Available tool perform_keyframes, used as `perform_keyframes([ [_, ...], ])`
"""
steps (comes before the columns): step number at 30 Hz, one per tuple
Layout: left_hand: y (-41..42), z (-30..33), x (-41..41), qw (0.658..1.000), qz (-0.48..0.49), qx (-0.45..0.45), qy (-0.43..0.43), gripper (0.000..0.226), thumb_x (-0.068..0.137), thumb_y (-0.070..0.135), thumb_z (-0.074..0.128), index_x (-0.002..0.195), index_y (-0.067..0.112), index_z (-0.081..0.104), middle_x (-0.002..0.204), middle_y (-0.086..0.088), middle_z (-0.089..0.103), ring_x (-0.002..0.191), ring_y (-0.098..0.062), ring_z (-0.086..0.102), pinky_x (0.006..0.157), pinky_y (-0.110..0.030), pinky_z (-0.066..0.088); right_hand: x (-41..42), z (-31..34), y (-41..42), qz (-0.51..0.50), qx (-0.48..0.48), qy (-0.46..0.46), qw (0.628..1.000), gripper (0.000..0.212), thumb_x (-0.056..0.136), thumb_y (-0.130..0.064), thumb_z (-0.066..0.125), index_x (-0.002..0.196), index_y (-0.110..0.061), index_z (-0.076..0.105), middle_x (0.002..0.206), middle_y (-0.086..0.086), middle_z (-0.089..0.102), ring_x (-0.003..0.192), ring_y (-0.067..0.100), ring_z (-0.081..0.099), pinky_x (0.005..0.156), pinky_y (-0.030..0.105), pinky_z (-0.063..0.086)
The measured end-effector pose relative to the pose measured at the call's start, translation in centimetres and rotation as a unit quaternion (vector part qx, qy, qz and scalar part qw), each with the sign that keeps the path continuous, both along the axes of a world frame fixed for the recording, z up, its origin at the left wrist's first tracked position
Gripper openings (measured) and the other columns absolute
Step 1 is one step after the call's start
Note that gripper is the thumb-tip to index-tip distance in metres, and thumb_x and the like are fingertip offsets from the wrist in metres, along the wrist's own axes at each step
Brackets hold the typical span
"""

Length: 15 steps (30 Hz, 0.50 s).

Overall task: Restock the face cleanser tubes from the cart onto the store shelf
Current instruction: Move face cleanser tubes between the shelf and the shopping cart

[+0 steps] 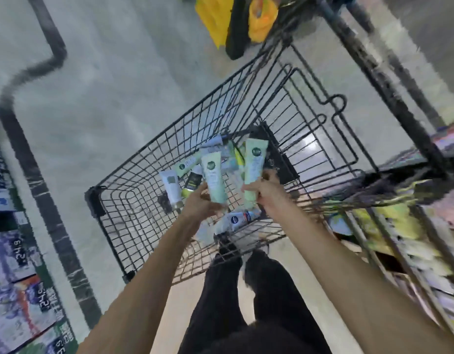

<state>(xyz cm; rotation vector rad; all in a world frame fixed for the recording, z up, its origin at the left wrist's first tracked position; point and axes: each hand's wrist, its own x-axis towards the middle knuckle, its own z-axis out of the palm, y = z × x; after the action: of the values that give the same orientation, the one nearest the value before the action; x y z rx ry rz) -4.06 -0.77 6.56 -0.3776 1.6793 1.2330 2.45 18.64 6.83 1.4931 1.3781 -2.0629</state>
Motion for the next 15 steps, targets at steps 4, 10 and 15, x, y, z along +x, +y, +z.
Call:
perform_keyframes([
  [4,3.0,7.8,0.9,0.992,-0.073,0.051,0.084,0.072,0.074,-0.008,0.081,0.131,0.023,0.049,0.119,-0.01,0.065,0.105,-0.03,0.069,0.092,-0.048,0.059,3.3,7.6,1.9,-0.041,-0.011,0.108,0.993,0.083,0.069,0.011,0.082,0.14,-0.018,0.054,0.119,0.009,0.075,0.111,0.032,0.071,0.098,0.056,0.056],
  [10,7.5,15.5,5.5,0.964,-0.166,0.12,0.171,0.076,0.072,-0.001,0.083,0.132,0.033,0.051,0.128,-0.004,0.066,0.115,-0.027,0.066,0.099,-0.051,0.054,12.2,16.4,3.9,-0.135,0.0,0.223,0.965,0.064,0.081,0.019,0.068,0.127,-0.025,0.059,0.12,0.015,0.074,0.108,0.03,0.071,0.089,0.042,0.058],
  [15,10.8,19.7,13.0,0.934,-0.229,0.194,0.194,0.066,0.076,-0.004,0.081,0.128,0.025,0.051,0.12,-0.001,0.069,0.11,-0.021,0.067,0.082,-0.028,0.053,22.8,20.1,4.9,-0.248,-0.003,0.271,0.93,0.044,0.093,0.011,0.06,0.13,-0.013,0.059,0.104,0.015,0.077,0.086,0.029,0.073,0.088,0.048,0.055],
])
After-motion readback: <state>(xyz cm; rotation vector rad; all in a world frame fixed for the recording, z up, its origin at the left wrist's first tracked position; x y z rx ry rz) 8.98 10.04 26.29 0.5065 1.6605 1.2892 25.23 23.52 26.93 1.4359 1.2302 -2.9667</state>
